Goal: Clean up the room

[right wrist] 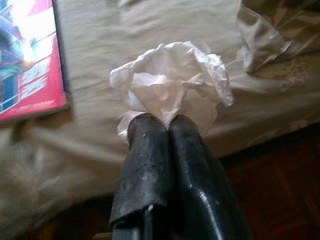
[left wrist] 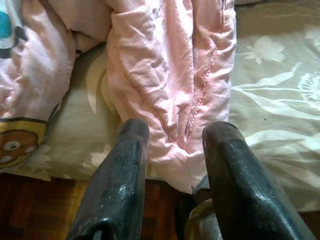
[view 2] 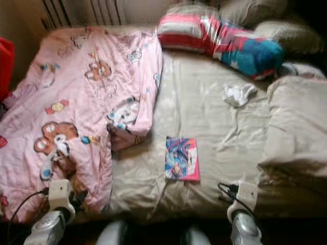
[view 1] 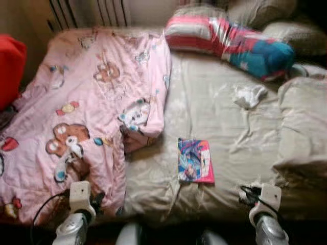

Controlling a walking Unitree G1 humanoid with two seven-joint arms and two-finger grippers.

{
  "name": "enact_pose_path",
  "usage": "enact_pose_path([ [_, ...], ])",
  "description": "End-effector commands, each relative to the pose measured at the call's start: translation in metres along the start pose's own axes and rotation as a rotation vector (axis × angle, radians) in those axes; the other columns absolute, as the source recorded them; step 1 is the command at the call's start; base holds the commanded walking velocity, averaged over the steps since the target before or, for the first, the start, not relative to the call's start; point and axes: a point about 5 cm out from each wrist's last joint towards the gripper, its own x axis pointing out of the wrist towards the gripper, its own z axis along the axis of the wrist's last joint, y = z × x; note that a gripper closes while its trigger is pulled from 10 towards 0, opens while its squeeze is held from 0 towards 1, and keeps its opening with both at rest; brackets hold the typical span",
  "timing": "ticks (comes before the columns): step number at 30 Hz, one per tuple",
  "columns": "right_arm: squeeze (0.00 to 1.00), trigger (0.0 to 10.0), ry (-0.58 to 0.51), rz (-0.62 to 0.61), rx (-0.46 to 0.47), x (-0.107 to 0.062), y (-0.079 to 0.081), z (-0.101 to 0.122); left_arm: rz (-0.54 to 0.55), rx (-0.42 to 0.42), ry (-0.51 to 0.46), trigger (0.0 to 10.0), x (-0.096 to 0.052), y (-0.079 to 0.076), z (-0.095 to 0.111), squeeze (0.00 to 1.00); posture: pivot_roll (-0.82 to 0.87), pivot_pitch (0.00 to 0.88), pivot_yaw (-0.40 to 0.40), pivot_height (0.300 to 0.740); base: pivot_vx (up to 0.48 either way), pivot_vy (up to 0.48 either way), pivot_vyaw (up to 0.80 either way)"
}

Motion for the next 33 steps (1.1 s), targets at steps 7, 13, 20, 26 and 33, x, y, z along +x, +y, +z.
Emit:
enact_pose_path([
  [7,0.00,10.0,0.198,-0.005,-0.027,-0.014,-0.002,-0.044,-0.030,0.059,0.179,10.0,-0.006,-0.004,-0.034,0.00,0.01,0.000,-0.003,0.740,0.000,0.000,0.00],
  [13,0.00,10.0,0.267,-0.022,-0.007,-0.021,-0.006,-0.060,-0.003,0.101,0.292,10.0,-0.014,0.000,-0.056,0.00,-0.01,0.000,0.009,0.740,0.000,0.000,0.00],
  [20,0.00,10.0,0.319,-0.001,-0.007,-0.026,-0.005,-0.072,-0.008,0.110,0.331,10.0,-0.017,0.001,-0.063,0.00,-0.01,0.000,0.016,0.740,0.000,0.000,0.00],
  [26,0.00,10.0,0.346,0.005,-0.024,-0.031,-0.006,-0.080,-0.002,0.095,0.331,10.0,-0.019,0.000,-0.067,0.00,0.00,0.000,0.017,0.740,0.000,0.000,0.00],
  [33,0.00,10.0,0.345,0.015,-0.025,-0.030,-0.003,-0.080,0.006,0.087,0.360,10.0,-0.027,0.001,-0.080,0.00,0.00,0.000,0.022,0.740,0.000,0.000,0.00],
])
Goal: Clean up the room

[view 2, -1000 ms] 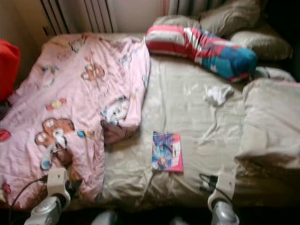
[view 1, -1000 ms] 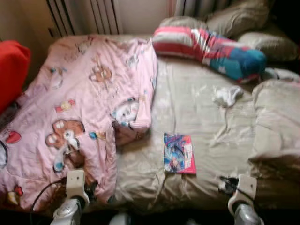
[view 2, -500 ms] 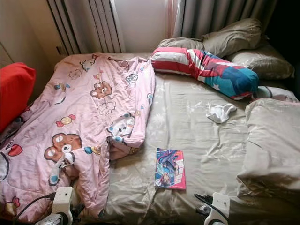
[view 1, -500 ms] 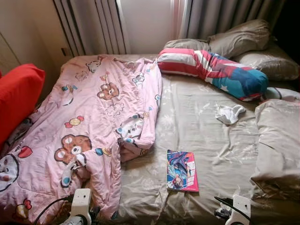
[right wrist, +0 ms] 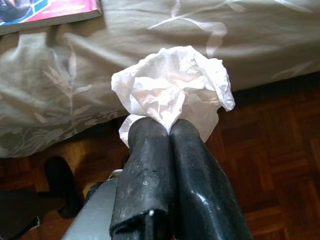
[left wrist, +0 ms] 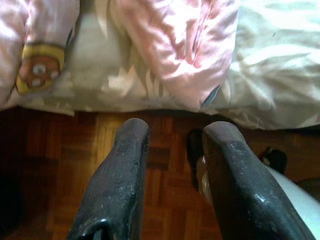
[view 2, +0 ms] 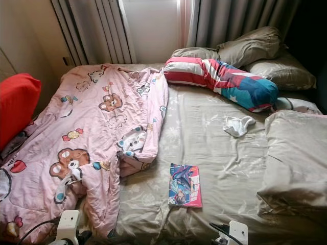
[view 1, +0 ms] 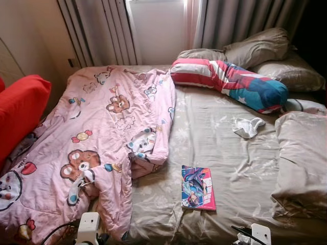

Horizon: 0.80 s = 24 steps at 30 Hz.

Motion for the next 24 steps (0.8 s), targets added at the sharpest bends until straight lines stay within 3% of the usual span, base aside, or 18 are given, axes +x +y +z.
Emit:
enact_pose_path([
  [1,0.00,10.0,0.004,0.010,-0.003,0.000,0.004,0.000,0.007,0.001,0.031,10.0,-0.002,0.001,-0.011,0.00,0.00,0.000,0.024,0.740,0.000,0.000,0.00],
  [19,0.00,10.0,0.029,0.032,-0.020,0.000,0.011,-0.005,0.042,0.005,0.082,10.0,-0.010,0.021,-0.029,0.00,0.01,0.000,0.034,0.740,0.000,0.000,0.00],
  [24,0.00,10.0,0.031,0.031,-0.013,0.000,0.010,-0.006,0.042,0.019,0.102,10.0,-0.012,0.022,-0.034,0.00,0.00,0.000,0.038,0.740,-0.251,0.000,0.00],
])
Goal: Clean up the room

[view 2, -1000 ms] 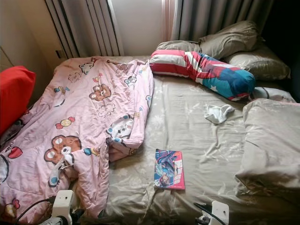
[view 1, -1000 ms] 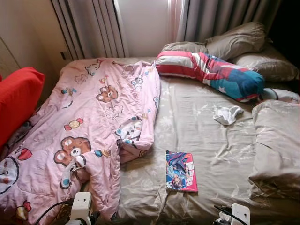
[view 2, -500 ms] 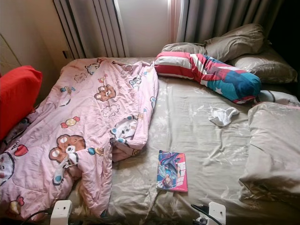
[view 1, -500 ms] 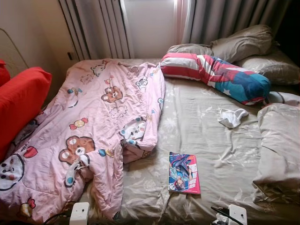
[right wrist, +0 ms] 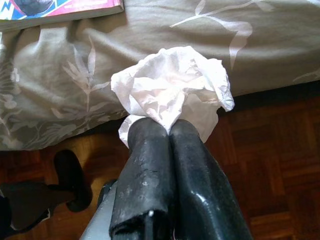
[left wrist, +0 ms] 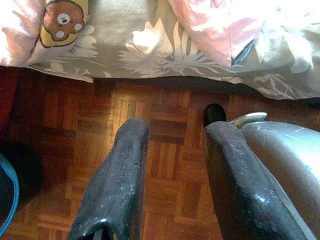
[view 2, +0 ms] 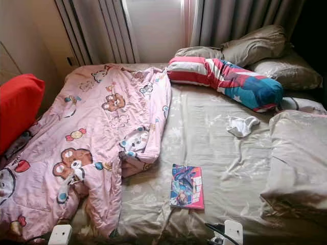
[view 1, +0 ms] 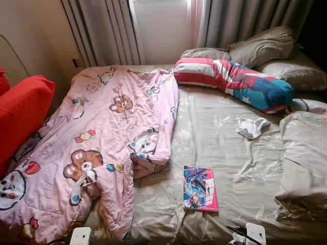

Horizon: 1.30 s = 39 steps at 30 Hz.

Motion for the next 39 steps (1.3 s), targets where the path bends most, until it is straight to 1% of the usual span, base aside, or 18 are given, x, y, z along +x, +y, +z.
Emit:
enact_pose_path([
  [1,0.00,10.0,0.019,0.003,0.007,0.000,0.002,-0.004,0.010,-0.001,0.027,10.0,-0.002,0.004,-0.008,0.00,0.00,0.000,0.038,0.740,-0.251,0.000,0.00],
  [13,0.00,10.0,0.018,0.012,0.022,-0.001,0.005,-0.007,0.001,0.003,0.015,10.0,0.002,-0.007,0.000,0.00,-0.01,0.000,0.048,0.740,-0.248,0.000,0.00],
  [15,0.00,10.0,0.015,0.016,0.018,-0.001,0.006,-0.007,0.005,0.013,0.021,10.0,0.003,-0.010,0.000,0.00,-0.01,0.000,0.047,0.740,0.000,0.000,0.00],
  [20,0.00,10.0,0.008,0.025,0.011,-0.001,0.006,-0.007,0.005,0.013,0.025,10.0,0.003,-0.012,0.000,0.00,-0.01,0.000,0.044,0.740,0.000,0.000,0.00],
  [24,0.00,10.0,0.007,0.033,0.000,-0.001,0.007,-0.008,0.010,0.004,0.026,10.0,0.002,-0.009,-0.001,0.00,-0.01,0.000,0.041,0.740,0.000,0.000,0.71],
  [26,0.00,10.0,0.004,0.031,0.005,-0.001,0.006,-0.008,0.015,-0.005,0.025,10.0,0.001,-0.005,-0.002,0.00,-0.01,0.000,0.037,0.740,0.000,0.000,0.79],
  [30,0.00,10.0,0.005,0.029,0.008,-0.001,0.004,-0.008,0.020,-0.011,0.024,10.0,0.001,-0.003,-0.003,0.00,0.00,0.000,0.032,0.740,0.000,0.000,0.79],
  [33,0.00,10.0,0.016,0.019,0.011,-0.003,-0.004,-0.013,0.021,-0.019,0.022,10.0,0.000,-0.002,-0.003,0.00,0.00,0.000,0.027,0.740,0.000,0.000,0.80],
  [37,0.00,10.0,0.018,0.017,0.013,-0.004,-0.007,-0.014,0.021,-0.023,0.021,10.0,0.001,-0.002,-0.003,0.00,0.00,0.000,0.027,0.740,0.000,0.000,0.80],
  [38,0.00,10.0,0.024,0.007,0.007,-0.005,-0.012,-0.018,0.019,-0.026,0.018,10.0,0.001,-0.005,-0.003,0.00,0.00,0.000,0.022,0.740,0.000,0.000,0.80],
  [39,0.00,10.0,0.025,0.003,0.001,-0.006,-0.014,-0.019,0.018,-0.028,0.016,10.0,0.001,-0.006,-0.003,0.00,0.00,0.000,0.020,0.740,0.000,0.000,0.80],
])
